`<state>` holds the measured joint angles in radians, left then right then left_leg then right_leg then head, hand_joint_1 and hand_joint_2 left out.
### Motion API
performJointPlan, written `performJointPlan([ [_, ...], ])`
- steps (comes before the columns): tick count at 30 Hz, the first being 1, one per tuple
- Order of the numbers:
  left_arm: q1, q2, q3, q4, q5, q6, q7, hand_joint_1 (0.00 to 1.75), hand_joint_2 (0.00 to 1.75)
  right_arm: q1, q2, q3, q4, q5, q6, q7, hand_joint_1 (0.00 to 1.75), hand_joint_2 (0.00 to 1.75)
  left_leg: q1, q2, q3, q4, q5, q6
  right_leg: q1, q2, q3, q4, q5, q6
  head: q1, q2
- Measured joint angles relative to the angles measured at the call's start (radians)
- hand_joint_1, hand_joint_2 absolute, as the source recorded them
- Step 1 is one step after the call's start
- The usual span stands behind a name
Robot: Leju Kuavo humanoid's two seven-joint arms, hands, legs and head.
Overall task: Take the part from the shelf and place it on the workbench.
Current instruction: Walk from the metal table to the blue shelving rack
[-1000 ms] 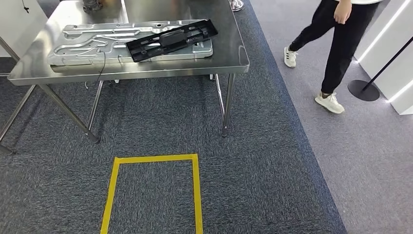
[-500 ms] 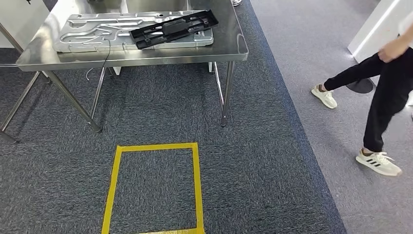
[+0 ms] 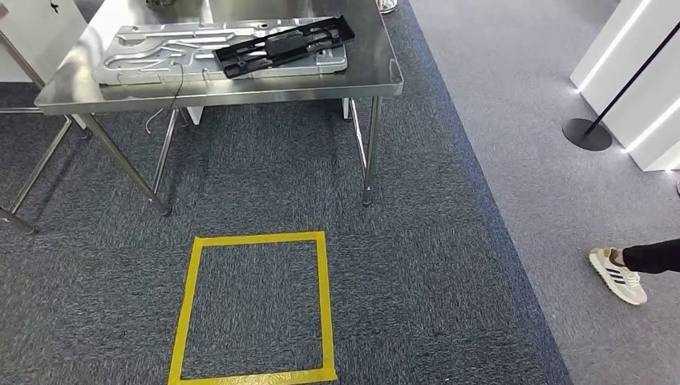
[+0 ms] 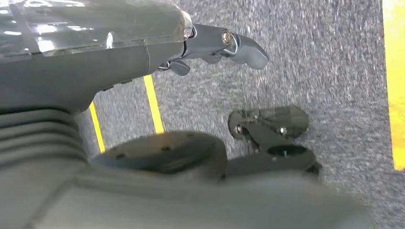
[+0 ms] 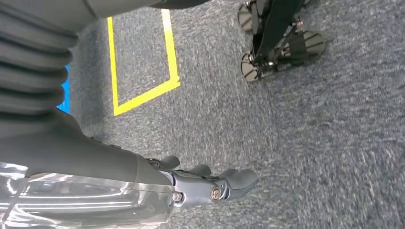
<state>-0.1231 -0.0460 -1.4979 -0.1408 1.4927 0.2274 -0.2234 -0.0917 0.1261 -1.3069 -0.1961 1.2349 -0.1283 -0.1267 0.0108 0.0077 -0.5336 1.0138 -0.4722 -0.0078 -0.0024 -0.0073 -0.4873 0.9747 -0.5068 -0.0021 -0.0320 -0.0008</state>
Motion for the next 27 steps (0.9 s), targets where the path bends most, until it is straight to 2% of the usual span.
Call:
performJointPlan([
  [3,0.001,0.000,-0.001,0.000,0.000,0.000,0.002,0.00,1.75,-0.002,0.000,0.000,0.000,0.000,0.007,0.003,0.00,1.75,-0.001,0.000,-0.003,-0.015,-0.002,0.018,0.000,0.000,-0.006,0.007,0.000,0.018,0.000,0.000],
  [5,-0.001,0.000,-0.001,0.000,-0.001,0.000,0.002,0.00,1.75,-0.003,0.000,0.000,0.000,0.000,0.005,0.005,0.00,1.75,0.001,0.000,-0.007,-0.021,0.004,0.032,-0.003,0.002,-0.027,0.049,-0.032,0.028,0.000,0.000],
  [6,-0.002,0.000,-0.001,0.000,-0.001,0.000,0.004,0.00,1.75,-0.003,0.000,0.000,0.000,0.001,0.005,0.008,0.00,1.31,0.002,0.001,-0.009,-0.023,0.007,0.036,-0.004,0.003,-0.053,0.101,-0.063,0.032,0.000,0.000],
  [8,-0.003,0.000,-0.002,0.000,0.000,0.000,0.011,0.00,1.75,-0.002,0.000,0.000,0.000,0.004,0.008,0.017,0.00,0.44,0.000,0.001,-0.015,-0.022,0.010,0.042,-0.006,0.003,-0.123,0.242,-0.126,0.037,0.000,0.000],
  [9,-0.002,0.000,-0.002,0.000,0.000,0.000,0.015,0.00,1.75,-0.001,0.000,0.000,0.000,0.006,0.011,0.022,0.00,0.44,-0.001,0.002,-0.017,-0.022,0.010,0.043,-0.007,0.003,-0.149,0.292,-0.138,0.039,0.000,0.000],
  [10,-0.002,0.000,-0.002,0.000,0.000,0.000,0.020,0.00,1.75,0.000,0.000,0.000,0.001,0.007,0.016,0.029,0.00,0.87,-0.001,0.002,-0.018,-0.022,0.011,0.043,-0.008,0.003,-0.157,0.307,-0.129,0.039,0.000,0.000],
  [11,-0.002,0.000,-0.002,0.000,0.000,0.001,0.024,0.00,1.75,0.001,0.001,0.000,0.001,0.007,0.020,0.036,0.00,1.31,-0.002,0.001,-0.017,-0.021,0.011,0.043,-0.009,0.003,-0.145,0.280,-0.101,0.038,0.000,0.000],
  [12,-0.002,0.000,-0.002,0.000,0.000,0.003,0.030,0.00,1.75,0.000,0.001,0.000,0.001,0.007,0.025,0.043,0.00,1.75,-0.002,0.001,-0.016,-0.021,0.011,0.043,-0.009,0.003,-0.117,0.218,-0.061,0.034,0.000,0.000],
  [13,-0.002,0.000,-0.002,0.000,0.000,0.004,0.038,0.00,1.75,-0.001,0.000,0.000,0.001,0.007,0.028,0.051,0.00,1.75,-0.003,0.001,-0.015,-0.020,0.011,0.042,-0.008,0.003,-0.082,0.143,-0.024,0.028,0.000,0.000],
  [14,-0.003,-0.001,-0.002,0.000,0.001,0.004,0.047,0.00,1.75,-0.002,0.000,0.000,0.001,0.008,0.028,0.060,0.00,1.75,-0.005,0.000,-0.016,-0.018,0.011,0.039,-0.006,0.003,-0.053,0.077,0.001,0.023,0.000,0.000],
  [15,-0.004,-0.001,-0.002,0.000,0.001,0.004,0.057,0.00,1.75,-0.004,0.000,0.001,0.001,0.009,0.025,0.071,0.00,1.75,-0.006,0.001,-0.017,-0.016,0.012,0.035,-0.004,0.003,-0.035,0.034,0.014,0.018,0.000,0.000],
  [16,-0.004,-0.002,-0.002,0.000,-0.001,0.003,0.067,0.00,1.75,-0.005,0.000,0.002,0.001,0.009,0.020,0.088,0.00,1.75,-0.007,0.001,-0.020,-0.016,0.013,0.029,-0.001,0.003,-0.030,0.014,0.016,0.015,0.000,0.000],
  [18,-0.002,-0.002,0.008,0.000,-0.017,0.001,0.082,0.00,1.75,-0.001,0.000,0.017,0.001,0.000,0.005,0.128,0.00,1.75,-0.007,0.002,-0.023,-0.016,0.016,0.017,-0.001,0.004,-0.031,0.008,0.020,0.008,0.000,0.000],
  [20,0.003,-0.003,0.032,0.000,-0.049,-0.002,0.090,0.00,1.75,0.005,0.000,0.047,0.000,-0.025,-0.002,0.155,0.00,1.75,-0.006,0.001,-0.035,0.012,-0.007,0.006,-0.007,0.001,-0.030,-0.002,0.029,-0.002,0.000,0.000],
  [21,0.007,-0.003,0.047,0.000,-0.068,-0.005,0.093,0.00,1.75,0.007,-0.001,0.063,-0.002,-0.041,-0.002,0.159,0.00,1.75,-0.005,0.000,-0.052,0.054,-0.035,0.002,-0.009,0.000,-0.029,-0.006,0.032,-0.007,0.000,0.000],
  [23,0.015,-0.002,0.081,0.000,-0.106,-0.013,0.096,0.00,1.75,0.009,-0.002,0.095,-0.009,-0.075,-0.001,0.162,0.00,1.75,-0.003,-0.001,-0.106,0.185,-0.104,-0.006,-0.007,-0.002,-0.033,-0.005,0.035,-0.012,0.000,0.000],
  [24,0.017,-0.001,0.098,0.000,-0.125,-0.017,0.096,0.00,1.75,0.009,-0.003,0.110,-0.013,-0.092,0.001,0.163,0.00,1.75,-0.002,-0.001,-0.127,0.242,-0.125,-0.009,-0.007,-0.002,-0.035,-0.004,0.035,-0.012,0.000,0.000],
  [25,0.019,0.000,0.118,0.000,-0.145,-0.020,0.097,0.00,1.75,0.009,-0.004,0.127,-0.019,-0.110,0.002,0.163,0.00,1.75,-0.001,-0.001,-0.132,0.267,-0.128,-0.011,-0.006,-0.003,-0.036,-0.002,0.035,-0.012,0.000,0.000],
  [26,0.021,0.001,0.136,0.000,-0.166,-0.022,0.098,0.00,1.75,0.008,-0.005,0.143,-0.025,-0.127,0.004,0.163,0.00,1.75,-0.001,-0.001,-0.117,0.252,-0.112,-0.012,-0.006,-0.004,-0.036,0.001,0.035,-0.012,0.000,0.000],
  [27,0.026,0.002,0.155,0.000,-0.187,-0.025,0.101,0.00,1.75,0.008,-0.005,0.160,-0.031,-0.144,0.005,0.163,0.00,1.75,0.001,-0.001,-0.083,0.197,-0.082,-0.012,-0.007,-0.003,-0.036,0.004,0.034,-0.010,0.000,0.000],
])
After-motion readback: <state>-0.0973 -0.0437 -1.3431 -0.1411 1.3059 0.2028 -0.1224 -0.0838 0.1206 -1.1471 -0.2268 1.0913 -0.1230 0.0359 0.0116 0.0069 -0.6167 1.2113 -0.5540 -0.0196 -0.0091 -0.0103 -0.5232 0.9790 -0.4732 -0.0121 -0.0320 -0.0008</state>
